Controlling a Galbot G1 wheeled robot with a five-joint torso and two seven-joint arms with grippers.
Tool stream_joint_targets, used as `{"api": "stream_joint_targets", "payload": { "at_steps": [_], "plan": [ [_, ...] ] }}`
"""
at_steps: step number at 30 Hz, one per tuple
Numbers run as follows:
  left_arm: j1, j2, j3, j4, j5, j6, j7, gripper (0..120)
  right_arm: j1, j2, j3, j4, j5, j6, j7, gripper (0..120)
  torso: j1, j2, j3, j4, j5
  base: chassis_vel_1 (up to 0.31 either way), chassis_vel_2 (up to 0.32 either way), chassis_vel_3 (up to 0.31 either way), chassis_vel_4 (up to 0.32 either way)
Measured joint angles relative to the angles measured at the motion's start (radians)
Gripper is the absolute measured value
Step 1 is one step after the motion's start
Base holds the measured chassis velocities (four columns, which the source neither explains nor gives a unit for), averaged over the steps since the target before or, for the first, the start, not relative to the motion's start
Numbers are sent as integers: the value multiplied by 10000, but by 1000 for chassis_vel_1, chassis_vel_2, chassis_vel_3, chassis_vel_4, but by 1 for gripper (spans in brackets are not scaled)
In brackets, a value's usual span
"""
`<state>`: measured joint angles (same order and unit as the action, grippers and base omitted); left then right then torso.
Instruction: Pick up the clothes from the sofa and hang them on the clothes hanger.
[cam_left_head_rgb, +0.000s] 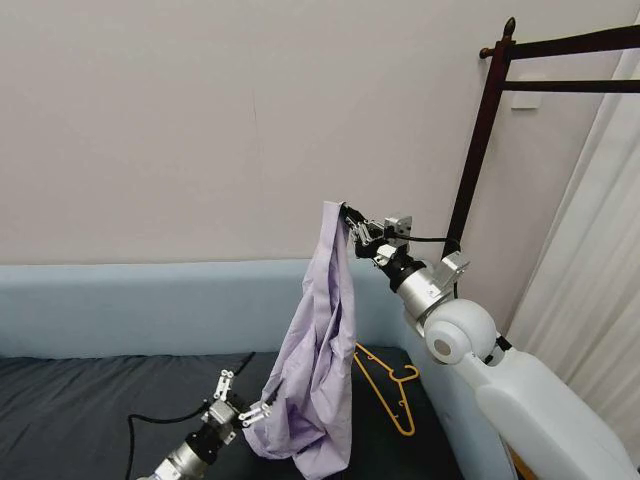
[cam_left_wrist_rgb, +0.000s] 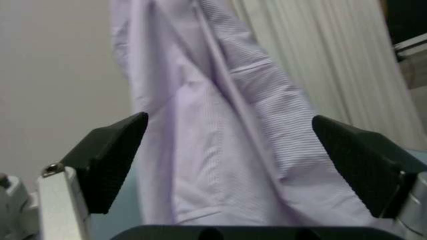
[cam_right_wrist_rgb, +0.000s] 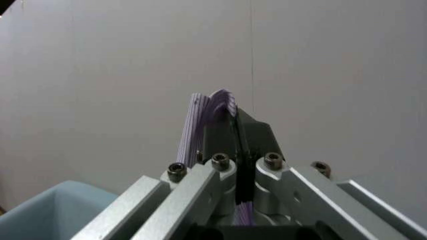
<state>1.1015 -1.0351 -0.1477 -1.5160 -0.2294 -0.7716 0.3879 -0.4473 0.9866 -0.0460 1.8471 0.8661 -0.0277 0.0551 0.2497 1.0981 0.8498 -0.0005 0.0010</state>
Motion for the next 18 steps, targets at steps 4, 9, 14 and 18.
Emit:
{"api": "stream_joint_targets", "payload": {
  "at_steps": [4,9,14,18],
  "plan": [
    [-183,-300,247,434,379,5,553,100,-2,4,95,-91,-12,21,0,0,0,-1,0,-1,1,0,0,0,0],
    [-225,-499,372,1121,786,72,1084,100,4,22,212,-97,-12,25,0,0,0,0,0,2,1,0,0,0,0],
    [-290,-705,546,2023,852,273,990,100,102,59,303,-95,-1,23,13,0,0,-1,0,3,1,0,0,0,0],
    [-558,-1012,705,2585,744,441,902,100,229,88,319,-85,24,16,52,0,0,0,1,4,0,0,0,0,0]
  ]
}}
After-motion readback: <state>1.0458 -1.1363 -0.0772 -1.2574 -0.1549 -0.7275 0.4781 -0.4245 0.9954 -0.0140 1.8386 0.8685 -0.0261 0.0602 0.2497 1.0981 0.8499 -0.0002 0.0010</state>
